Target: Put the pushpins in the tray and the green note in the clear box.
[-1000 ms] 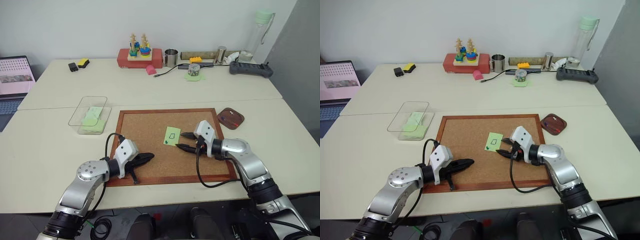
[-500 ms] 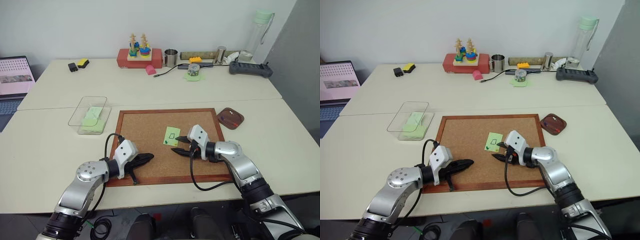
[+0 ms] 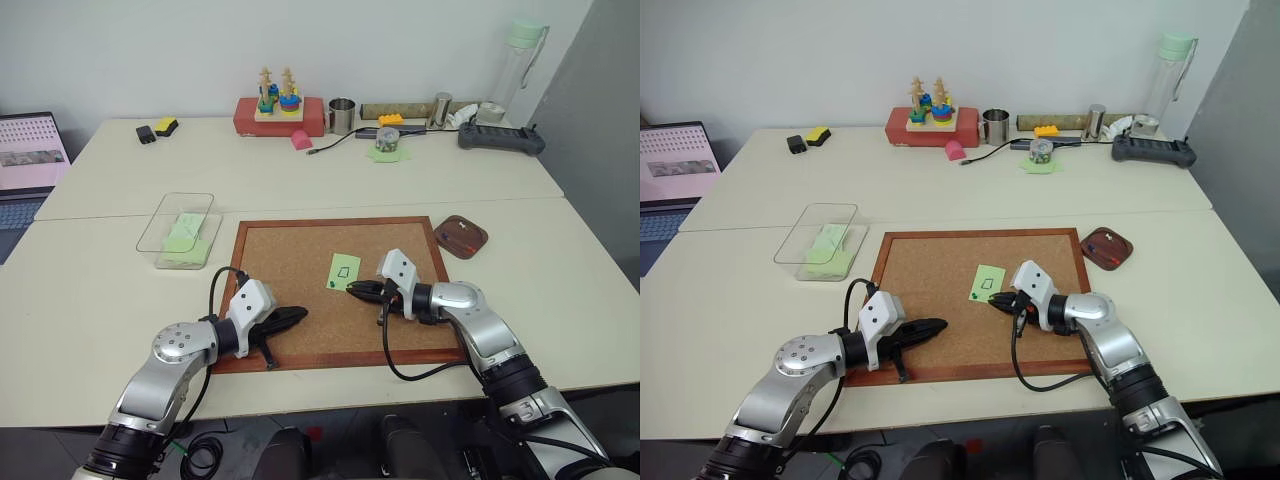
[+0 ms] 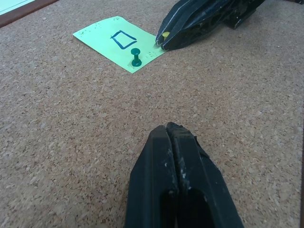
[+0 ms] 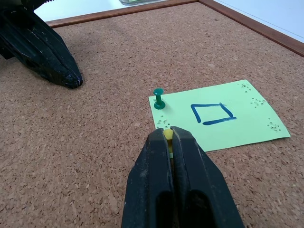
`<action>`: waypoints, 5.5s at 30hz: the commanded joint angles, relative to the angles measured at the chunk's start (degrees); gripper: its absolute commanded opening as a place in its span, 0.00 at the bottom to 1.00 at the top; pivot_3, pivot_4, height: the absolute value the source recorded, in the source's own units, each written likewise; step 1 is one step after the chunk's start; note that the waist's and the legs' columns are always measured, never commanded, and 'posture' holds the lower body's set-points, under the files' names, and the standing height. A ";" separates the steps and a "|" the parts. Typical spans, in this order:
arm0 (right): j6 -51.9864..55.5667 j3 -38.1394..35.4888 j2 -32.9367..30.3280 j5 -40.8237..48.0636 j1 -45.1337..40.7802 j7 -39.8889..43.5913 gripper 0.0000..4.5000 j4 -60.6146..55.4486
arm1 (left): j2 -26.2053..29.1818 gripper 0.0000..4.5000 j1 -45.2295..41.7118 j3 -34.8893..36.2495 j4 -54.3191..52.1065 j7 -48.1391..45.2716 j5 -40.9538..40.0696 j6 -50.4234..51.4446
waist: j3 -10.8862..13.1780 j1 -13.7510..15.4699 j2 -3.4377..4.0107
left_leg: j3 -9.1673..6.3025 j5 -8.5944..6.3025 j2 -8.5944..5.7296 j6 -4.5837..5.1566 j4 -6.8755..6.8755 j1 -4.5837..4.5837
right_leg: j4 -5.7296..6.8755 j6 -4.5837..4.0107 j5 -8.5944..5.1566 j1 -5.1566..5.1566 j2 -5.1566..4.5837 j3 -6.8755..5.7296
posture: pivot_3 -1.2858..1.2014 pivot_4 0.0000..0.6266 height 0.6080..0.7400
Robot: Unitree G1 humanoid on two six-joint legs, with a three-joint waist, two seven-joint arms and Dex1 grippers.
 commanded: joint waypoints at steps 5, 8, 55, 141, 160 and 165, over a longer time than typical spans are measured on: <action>4.28 -3.50 0.65 5.12 -2.17 0.90 0.01 -6.97 | 1.60 0.00 2.62 -1.91 2.39 -1.26 1.95 2.35 | 0.01 -0.04 0.00 | -0.03 0.00 0.01 0.00 -0.02 -0.01 | 0.00 0.00 0.00 -0.01 0.00 0.00 | 0.52 0.24 1.00; 6.93 -4.53 0.38 6.80 -2.36 1.15 0.01 -8.88 | 1.61 0.00 2.70 -2.02 2.46 -1.32 2.05 2.36 | 0.00 -0.15 0.00 | -0.04 0.00 0.02 -0.01 -0.02 -0.01 | 0.00 0.00 0.00 -0.02 0.00 0.00 | 0.52 0.24 1.00; 8.46 -17.09 -13.16 8.02 -6.64 -3.58 0.65 -5.57 | 1.92 0.00 2.75 -1.60 2.10 -1.73 1.40 3.52 | -0.02 -0.40 0.04 | 0.16 -0.01 0.02 0.00 -0.06 -0.05 | -0.02 0.00 -0.05 -0.01 0.02 0.01 | 0.52 0.24 1.00; -42.10 10.05 -7.93 -18.59 -13.01 3.64 0.00 -3.09 | -12.56 0.77 -19.20 10.65 2.13 7.13 -31.36 37.02 | 0.26 0.04 -0.42 | -0.29 -0.04 -0.06 -0.19 0.06 -0.22 | 0.05 -0.04 -0.04 -0.17 -0.05 -0.09 | 0.52 0.24 1.00; -43.16 10.14 -7.57 -18.61 -12.76 3.73 0.00 -2.46 | -13.70 0.05 -18.65 8.63 3.53 5.82 -25.81 31.76 | 0.26 0.34 -0.42 | -0.28 -0.03 -0.07 -0.20 0.07 -0.22 | 0.05 -0.04 -0.04 -0.17 -0.05 -0.08 | 0.52 0.24 1.00; -43.51 10.00 -7.47 -18.56 -12.84 3.36 0.00 -2.34 | -14.01 0.01 -18.65 8.67 3.67 5.64 -25.24 31.35 | 0.26 0.36 -0.42 | -0.29 -0.03 -0.06 -0.20 0.07 -0.22 | 0.05 -0.04 -0.04 -0.17 -0.05 -0.08 | 0.52 0.24 1.00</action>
